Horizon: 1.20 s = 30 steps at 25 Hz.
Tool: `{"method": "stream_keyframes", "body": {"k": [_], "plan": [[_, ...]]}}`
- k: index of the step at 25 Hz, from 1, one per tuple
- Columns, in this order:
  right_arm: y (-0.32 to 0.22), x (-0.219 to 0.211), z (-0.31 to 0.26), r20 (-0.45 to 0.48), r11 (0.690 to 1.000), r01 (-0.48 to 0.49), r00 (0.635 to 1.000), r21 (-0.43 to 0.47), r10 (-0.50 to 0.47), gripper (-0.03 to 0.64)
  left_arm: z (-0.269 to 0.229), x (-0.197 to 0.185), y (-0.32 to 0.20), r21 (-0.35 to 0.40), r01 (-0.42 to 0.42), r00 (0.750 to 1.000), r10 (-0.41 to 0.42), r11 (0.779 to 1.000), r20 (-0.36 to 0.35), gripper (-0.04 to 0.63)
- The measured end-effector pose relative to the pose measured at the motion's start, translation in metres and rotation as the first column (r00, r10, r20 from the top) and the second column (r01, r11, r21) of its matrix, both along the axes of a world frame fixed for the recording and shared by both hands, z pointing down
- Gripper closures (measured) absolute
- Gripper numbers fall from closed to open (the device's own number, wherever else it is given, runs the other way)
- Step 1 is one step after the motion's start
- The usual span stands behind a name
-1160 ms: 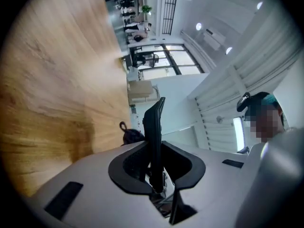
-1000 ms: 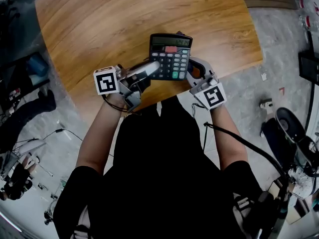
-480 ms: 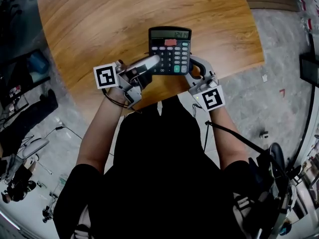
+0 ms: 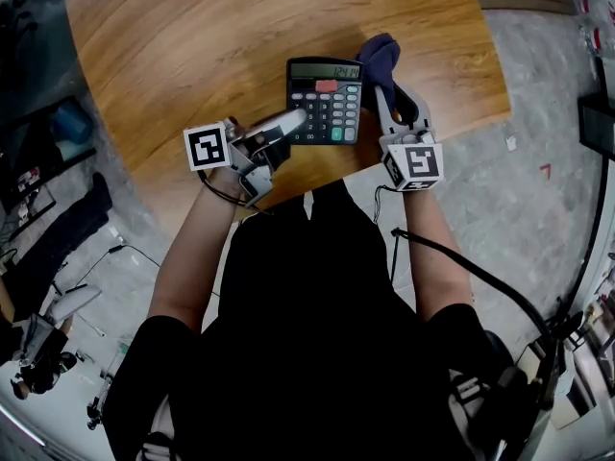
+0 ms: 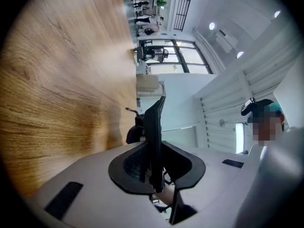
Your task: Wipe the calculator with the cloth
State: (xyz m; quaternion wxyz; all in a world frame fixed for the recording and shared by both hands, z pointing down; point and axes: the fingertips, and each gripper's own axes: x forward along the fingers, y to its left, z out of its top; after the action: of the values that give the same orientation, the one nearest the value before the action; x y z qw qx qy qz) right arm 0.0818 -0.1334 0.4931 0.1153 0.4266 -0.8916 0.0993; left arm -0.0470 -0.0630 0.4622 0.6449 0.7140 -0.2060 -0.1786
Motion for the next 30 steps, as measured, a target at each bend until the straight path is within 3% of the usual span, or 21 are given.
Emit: {"method": "stream_keyframes", "body": {"k": [3, 10, 15, 23, 26, 28, 30], "plan": [[-0.007, 0.013, 0.011, -0.070, 0.997, -0.069, 0.995, -0.025, 0.067, 0.545, 0.014, -0.005, -0.002, -0.008, 0.015, 0.999, -0.014, 1.000, 0.029, 0.522], [-0.003, 0.013, 0.050, -0.211, 0.975, -0.148, 0.971, -0.164, 0.112, 0.545, 0.044, 0.002, -0.025, 0.006, 0.041, 0.993, -0.041, 0.999, 0.109, 0.522], [-0.004, 0.007, 0.061, -0.279, 0.959, -0.215, 0.947, -0.186, 0.158, 0.545, 0.069, 0.004, -0.031, -0.007, 0.028, 0.985, -0.026, 1.000, 0.172, 0.522], [-0.001, 0.011, 0.062, -0.245, 0.941, -0.239, 0.953, -0.241, 0.179, 0.543, 0.090, 0.004, -0.032, -0.018, 0.033, 0.959, -0.026, 0.999, 0.284, 0.520], [0.001, 0.011, 0.062, -0.239, 0.937, -0.231, 0.956, -0.261, 0.170, 0.543, 0.090, 0.005, -0.034, 0.021, -0.001, 0.922, -0.007, 1.000, 0.388, 0.514], [0.000, 0.012, 0.059, -0.238, 0.936, -0.237, 0.955, -0.260, 0.175, 0.540, 0.091, 0.004, -0.033, 0.059, -0.043, 0.863, 0.007, 0.997, 0.506, 0.496], [-0.001, 0.014, 0.051, -0.241, 0.940, -0.247, 0.952, -0.235, 0.190, 0.538, 0.091, 0.003, -0.033, 0.103, -0.090, 0.785, 0.007, 0.991, 0.619, 0.473]]}}
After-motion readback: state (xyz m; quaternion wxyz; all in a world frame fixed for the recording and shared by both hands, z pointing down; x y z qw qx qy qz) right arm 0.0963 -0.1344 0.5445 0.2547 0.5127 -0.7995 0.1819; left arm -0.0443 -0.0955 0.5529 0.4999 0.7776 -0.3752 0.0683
